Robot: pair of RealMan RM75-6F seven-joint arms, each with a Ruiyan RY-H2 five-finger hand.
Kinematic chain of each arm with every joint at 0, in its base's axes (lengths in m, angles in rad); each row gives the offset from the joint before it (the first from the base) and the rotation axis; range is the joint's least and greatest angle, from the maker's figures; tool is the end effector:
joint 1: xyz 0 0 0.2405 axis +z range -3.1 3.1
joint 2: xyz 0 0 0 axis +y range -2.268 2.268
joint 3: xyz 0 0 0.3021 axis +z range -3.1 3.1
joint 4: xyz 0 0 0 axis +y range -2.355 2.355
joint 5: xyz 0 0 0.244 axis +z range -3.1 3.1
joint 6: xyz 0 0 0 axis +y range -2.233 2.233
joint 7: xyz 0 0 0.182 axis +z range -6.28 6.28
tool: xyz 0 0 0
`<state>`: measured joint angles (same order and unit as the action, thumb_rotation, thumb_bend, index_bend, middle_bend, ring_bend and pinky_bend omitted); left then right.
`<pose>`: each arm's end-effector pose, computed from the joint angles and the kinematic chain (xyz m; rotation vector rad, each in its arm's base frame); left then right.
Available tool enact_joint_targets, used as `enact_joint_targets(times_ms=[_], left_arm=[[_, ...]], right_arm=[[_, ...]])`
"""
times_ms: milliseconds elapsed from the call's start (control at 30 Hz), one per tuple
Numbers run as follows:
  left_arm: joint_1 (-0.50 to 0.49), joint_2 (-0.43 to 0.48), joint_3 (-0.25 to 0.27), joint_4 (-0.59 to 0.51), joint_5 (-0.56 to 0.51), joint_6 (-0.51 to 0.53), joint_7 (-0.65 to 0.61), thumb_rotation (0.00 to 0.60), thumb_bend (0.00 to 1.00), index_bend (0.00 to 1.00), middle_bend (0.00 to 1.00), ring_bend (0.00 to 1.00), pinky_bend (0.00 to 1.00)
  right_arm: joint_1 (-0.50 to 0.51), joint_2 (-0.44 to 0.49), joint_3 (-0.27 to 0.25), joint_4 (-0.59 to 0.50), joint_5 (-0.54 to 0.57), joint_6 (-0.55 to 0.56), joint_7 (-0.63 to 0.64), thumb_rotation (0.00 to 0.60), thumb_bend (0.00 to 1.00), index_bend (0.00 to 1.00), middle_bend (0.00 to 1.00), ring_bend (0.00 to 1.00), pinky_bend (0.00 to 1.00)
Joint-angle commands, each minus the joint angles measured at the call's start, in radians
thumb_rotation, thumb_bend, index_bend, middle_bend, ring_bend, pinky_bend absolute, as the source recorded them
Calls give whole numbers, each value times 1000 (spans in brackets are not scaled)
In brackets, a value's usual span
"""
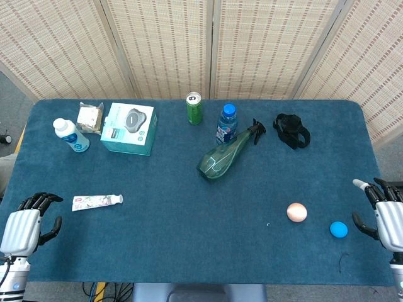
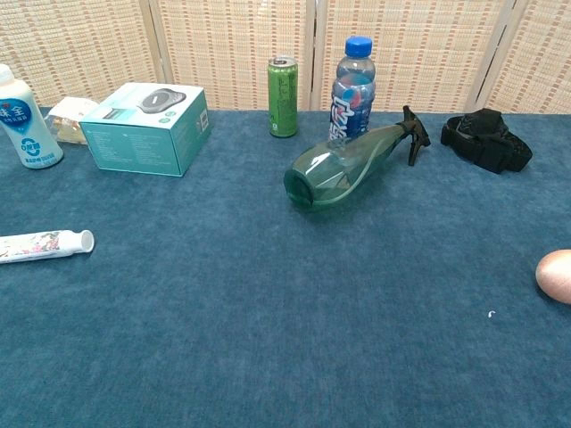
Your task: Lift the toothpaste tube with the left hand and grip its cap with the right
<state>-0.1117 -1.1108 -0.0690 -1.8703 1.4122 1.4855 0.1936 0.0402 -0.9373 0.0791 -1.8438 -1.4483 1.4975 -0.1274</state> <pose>-0.3107 0.2324 0.1346 -1.3341 -0.9680 -0.9330 -0.3378 -0.2134 0.1985 1.3372 -0.8632 0.8210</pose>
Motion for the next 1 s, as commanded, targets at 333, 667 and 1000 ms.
enact_joint_targets(times_ms=[333, 667, 1000], left_arm=[[-15, -4, -5, 6, -1, -25, -5, 600, 391, 315, 280, 174, 189], [-90, -29, -32, 39, -43, -136, -8, 600, 306, 310, 280, 175, 190], [-197, -139, -60, 95, -134, -273, 67, 600, 204, 303, 279, 175, 190]], right_arm=[[11, 12, 36, 7, -12, 38, 10, 600, 247, 238, 313, 138, 198], [37, 35, 72, 5, 0, 40, -27, 600, 247, 238, 313, 138, 198], [53, 29, 72, 13, 28, 7, -33, 600, 247, 238, 313, 138, 198]])
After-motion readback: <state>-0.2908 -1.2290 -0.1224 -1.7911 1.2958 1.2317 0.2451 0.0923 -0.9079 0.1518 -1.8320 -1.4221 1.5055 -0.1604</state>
